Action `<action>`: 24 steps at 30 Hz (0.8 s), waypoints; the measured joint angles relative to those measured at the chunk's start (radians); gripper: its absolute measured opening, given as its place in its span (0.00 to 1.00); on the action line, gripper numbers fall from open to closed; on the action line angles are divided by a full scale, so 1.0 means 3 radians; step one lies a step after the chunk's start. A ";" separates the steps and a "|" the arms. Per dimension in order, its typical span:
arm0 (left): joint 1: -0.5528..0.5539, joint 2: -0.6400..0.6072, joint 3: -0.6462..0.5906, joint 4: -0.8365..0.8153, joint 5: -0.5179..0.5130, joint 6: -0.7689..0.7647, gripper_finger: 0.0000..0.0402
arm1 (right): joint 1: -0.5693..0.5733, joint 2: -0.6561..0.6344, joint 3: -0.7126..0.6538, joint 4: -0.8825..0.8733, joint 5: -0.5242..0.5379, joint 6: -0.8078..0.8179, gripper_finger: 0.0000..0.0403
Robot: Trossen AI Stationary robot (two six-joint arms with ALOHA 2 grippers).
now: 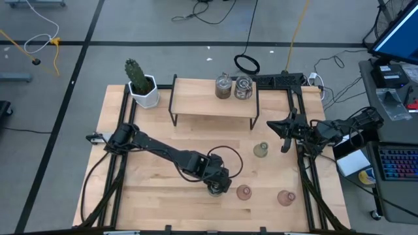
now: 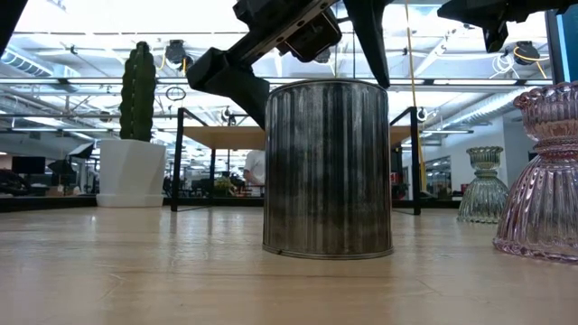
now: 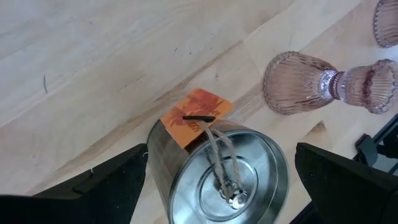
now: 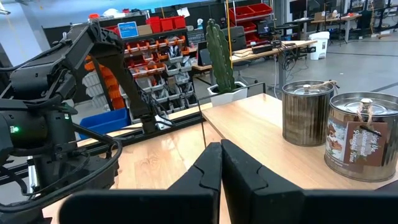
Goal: Pick & Place candle stick holders
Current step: Put the silver scented candle on the shelf
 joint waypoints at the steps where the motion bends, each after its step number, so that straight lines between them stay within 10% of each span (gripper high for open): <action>1: 0.0000 0.0000 0.0000 0.0005 0.0000 0.0002 1.00 | -0.0001 0.0000 0.0000 0.0000 0.0000 -0.0001 0.00; 24: -0.0076 0.0000 -0.0001 0.0029 -0.0005 0.0023 1.00 | -0.0001 0.0000 0.0000 0.0001 0.0000 -0.0001 0.00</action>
